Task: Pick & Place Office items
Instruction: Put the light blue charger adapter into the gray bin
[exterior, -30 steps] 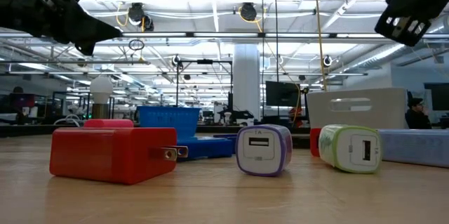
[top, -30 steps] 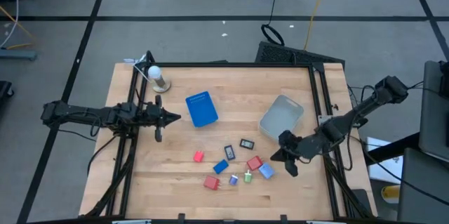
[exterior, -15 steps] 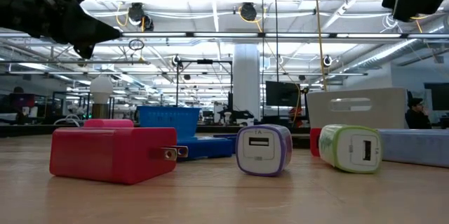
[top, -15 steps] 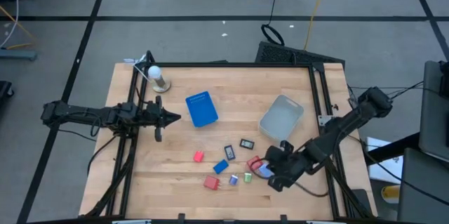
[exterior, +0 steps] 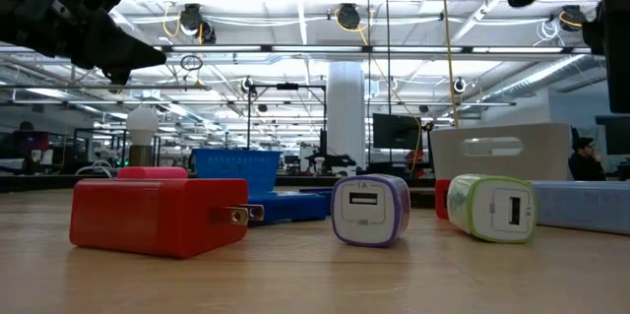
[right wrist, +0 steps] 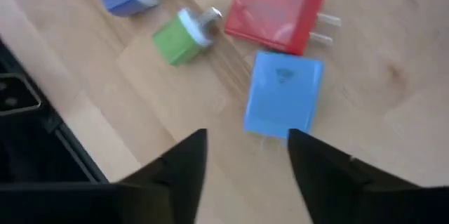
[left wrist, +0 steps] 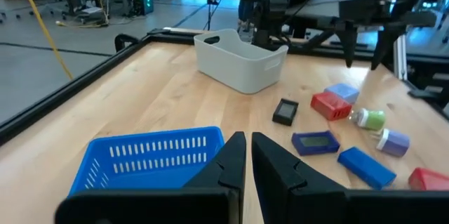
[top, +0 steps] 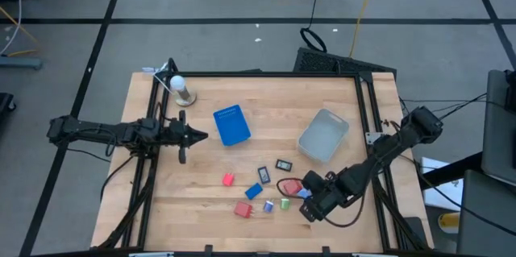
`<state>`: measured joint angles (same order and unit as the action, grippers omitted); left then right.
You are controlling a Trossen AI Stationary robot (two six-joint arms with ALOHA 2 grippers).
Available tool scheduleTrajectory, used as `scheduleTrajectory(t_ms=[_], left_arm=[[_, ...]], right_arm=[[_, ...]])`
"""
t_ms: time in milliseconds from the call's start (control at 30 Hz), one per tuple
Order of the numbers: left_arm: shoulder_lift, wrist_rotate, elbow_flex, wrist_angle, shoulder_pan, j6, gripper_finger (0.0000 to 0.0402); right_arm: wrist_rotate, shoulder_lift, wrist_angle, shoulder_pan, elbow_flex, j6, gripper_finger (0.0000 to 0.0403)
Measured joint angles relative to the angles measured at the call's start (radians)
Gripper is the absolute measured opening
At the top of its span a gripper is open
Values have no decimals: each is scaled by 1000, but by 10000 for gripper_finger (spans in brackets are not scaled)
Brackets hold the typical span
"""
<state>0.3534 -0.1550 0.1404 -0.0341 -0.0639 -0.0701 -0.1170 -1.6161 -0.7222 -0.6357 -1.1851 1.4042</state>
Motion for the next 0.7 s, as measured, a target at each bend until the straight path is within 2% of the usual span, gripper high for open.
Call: scheduleTrajectory(t_ms=[167,367,700], left_arm=[[0,0,0,4,0,24,26],[0,-2,0,4,0,37,26],[0,-3,0,7,0,17,26]], right_arm=[[43,-33,-8,23,0,80,249],[70,-74,-5,52,1,93,251],[61,-93,-6,76,0,1,251]])
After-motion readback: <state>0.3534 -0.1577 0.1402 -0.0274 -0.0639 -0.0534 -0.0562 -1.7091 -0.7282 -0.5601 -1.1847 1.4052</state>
